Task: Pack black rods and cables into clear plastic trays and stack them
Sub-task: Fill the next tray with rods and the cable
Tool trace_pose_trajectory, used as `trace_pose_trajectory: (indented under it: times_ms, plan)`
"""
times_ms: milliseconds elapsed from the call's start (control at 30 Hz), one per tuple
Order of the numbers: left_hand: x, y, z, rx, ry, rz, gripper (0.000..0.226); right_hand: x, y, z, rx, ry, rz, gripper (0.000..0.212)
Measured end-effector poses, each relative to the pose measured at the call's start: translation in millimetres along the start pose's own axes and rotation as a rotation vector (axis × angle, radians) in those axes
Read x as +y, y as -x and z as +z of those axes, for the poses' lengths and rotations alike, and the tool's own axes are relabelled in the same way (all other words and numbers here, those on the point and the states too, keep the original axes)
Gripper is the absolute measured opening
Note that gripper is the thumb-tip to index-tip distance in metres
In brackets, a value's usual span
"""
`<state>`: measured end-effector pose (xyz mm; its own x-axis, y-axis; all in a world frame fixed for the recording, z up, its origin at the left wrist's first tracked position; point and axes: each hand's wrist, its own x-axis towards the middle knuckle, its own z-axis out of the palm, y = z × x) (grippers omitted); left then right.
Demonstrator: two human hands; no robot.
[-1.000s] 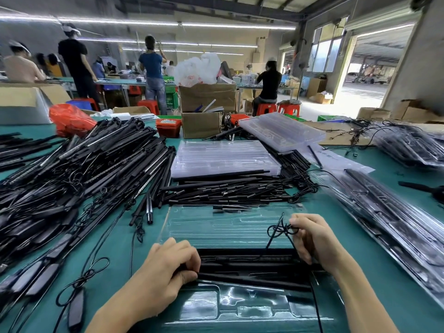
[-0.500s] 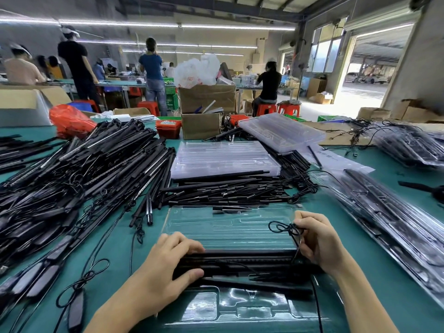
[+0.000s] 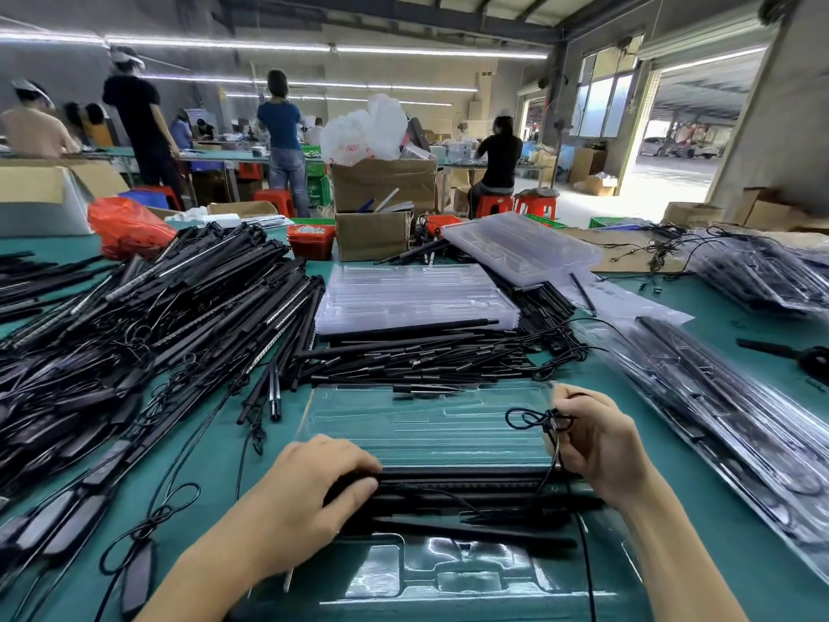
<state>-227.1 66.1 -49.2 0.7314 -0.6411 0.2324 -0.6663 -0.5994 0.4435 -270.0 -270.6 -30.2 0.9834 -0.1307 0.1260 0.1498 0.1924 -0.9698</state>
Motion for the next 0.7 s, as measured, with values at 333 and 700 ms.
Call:
trace_pose_trajectory:
  times_ms: [333,700]
  plan:
    - [27.2,-4.7,-0.2,0.157,0.164,-0.005,0.005,-35.7,8.4,29.4,-0.369,0.02,0.047,0.026]
    - [60.1,-35.8,-5.9,-0.406,0.654,-0.104,0.019,-63.1,8.4,59.5,-0.773,-0.433,0.027,0.02]
